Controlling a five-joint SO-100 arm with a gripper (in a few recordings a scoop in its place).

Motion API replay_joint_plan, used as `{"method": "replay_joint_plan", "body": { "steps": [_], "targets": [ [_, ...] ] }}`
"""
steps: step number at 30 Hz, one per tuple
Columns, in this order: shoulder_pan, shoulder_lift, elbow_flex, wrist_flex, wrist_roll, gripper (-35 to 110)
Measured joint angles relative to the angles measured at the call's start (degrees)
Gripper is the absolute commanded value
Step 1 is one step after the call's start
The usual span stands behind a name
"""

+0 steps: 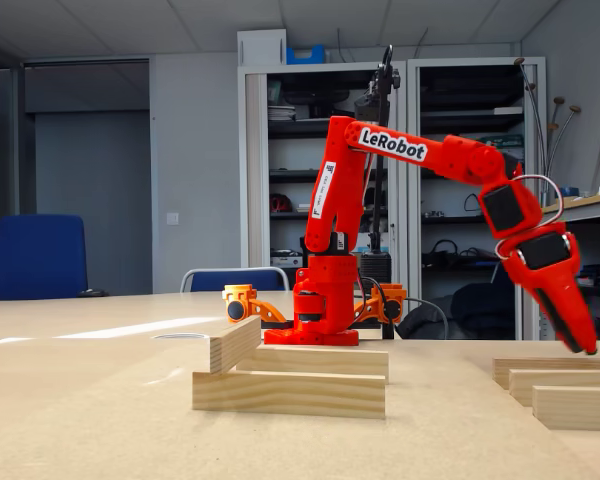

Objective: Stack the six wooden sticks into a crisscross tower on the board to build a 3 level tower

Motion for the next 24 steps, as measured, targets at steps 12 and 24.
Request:
{"method": "replay_joint_plan", "body": {
  "steps": [12, 24],
  "targets": [
    [2.4, -1.2, 1.2, -2.8, 0.0, 21],
    [2.4, -5.8, 1.3, -6.4, 2.8, 15]
  ]
}}
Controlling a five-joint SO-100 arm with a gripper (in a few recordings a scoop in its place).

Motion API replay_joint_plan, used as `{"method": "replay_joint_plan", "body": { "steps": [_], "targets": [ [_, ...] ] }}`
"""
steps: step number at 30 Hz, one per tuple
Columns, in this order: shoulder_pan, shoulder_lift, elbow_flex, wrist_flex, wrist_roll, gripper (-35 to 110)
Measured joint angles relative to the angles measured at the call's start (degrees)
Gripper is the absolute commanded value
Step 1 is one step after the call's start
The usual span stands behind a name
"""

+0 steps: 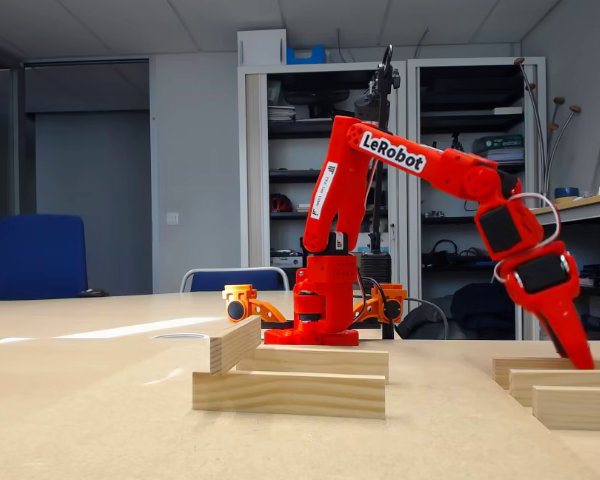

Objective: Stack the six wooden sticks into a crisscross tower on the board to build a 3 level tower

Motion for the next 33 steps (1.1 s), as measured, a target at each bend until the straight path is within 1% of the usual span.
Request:
{"method": "replay_joint_plan", "body": {
  "steps": [3, 4, 7, 12, 16, 19, 22, 26, 29, 33],
  "targets": [
    [0.2, -0.8, -0.1, -0.9, 0.8, 2],
    [0.2, -1.0, -0.4, -1.1, 1.1, 0],
    [0.0, -1.8, -1.8, -0.1, 2.1, 0],
    [1.0, -2.2, -6.5, 4.9, 3.0, 0],
    [1.4, -2.2, -14.3, 13.5, 5.4, 0],
    [3.3, -2.2, -22.8, 22.4, 8.7, 0],
    [5.8, -2.2, -32.9, 32.8, 14.9, 0],
    [10.9, -2.2, -41.4, 43.3, 25.3, 0],
    [16.1, -2.2, -44.8, 49.2, 29.6, 0],
    [21.6, -2.2, -45.5, 52.3, 33.3, 0]
  ]
}}
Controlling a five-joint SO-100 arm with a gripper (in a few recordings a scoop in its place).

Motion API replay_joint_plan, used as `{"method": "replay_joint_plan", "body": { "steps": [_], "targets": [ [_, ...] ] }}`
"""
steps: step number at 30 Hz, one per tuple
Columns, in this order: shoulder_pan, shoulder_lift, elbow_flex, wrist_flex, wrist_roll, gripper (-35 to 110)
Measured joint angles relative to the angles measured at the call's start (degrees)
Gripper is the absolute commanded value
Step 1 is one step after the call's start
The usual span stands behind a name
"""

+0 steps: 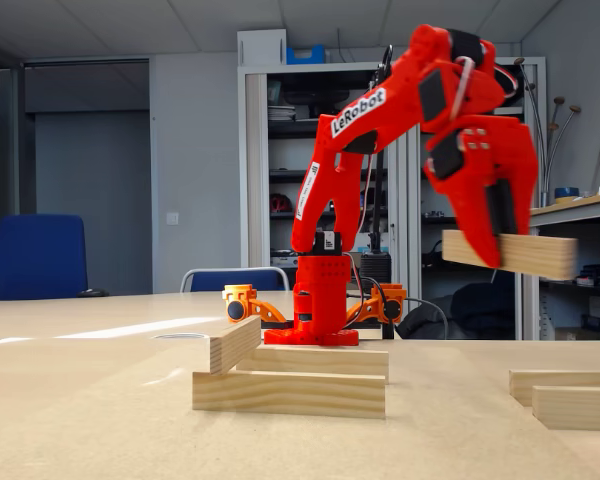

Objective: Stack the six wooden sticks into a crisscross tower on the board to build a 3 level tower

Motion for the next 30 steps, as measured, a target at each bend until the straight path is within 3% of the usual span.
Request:
{"method": "replay_joint_plan", "body": {
  "steps": [9, 16, 30],
  "targets": [
    [12.5, -3.1, 1.1, -1.1, 0.5, 0],
    [16.9, -3.0, 11.9, -11.3, 1.8, 0],
    [17.3, 4.7, 23.3, -14.4, 1.5, 0]
  ]
}}
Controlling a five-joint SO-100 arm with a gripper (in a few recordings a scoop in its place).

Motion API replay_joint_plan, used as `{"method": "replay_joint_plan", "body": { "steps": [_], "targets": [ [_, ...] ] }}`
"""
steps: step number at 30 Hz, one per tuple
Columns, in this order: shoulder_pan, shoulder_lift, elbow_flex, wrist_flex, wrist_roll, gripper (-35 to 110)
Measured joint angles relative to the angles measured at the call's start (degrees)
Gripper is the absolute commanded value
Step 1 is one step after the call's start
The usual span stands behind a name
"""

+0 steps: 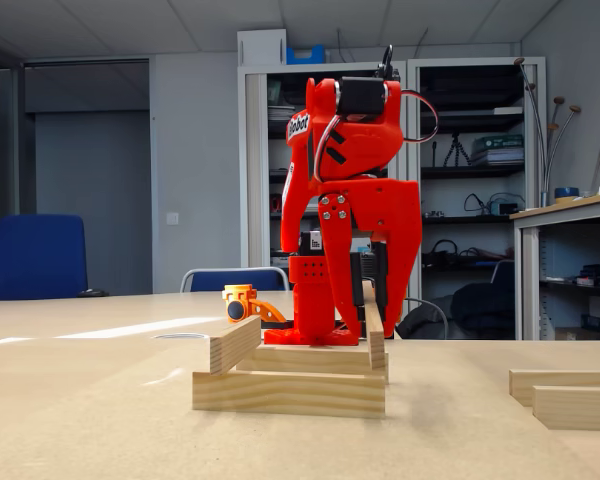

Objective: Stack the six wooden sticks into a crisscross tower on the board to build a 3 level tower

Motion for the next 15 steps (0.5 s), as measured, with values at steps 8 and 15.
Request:
{"method": "replay_joint_plan", "body": {
  "steps": [8, 15],
  "targets": [
    [0.0, 2.4, 4.0, -1.1, -1.9, 0],
    [0.2, 3.5, 9.8, -7.1, -2.7, 0]
  ]
}}
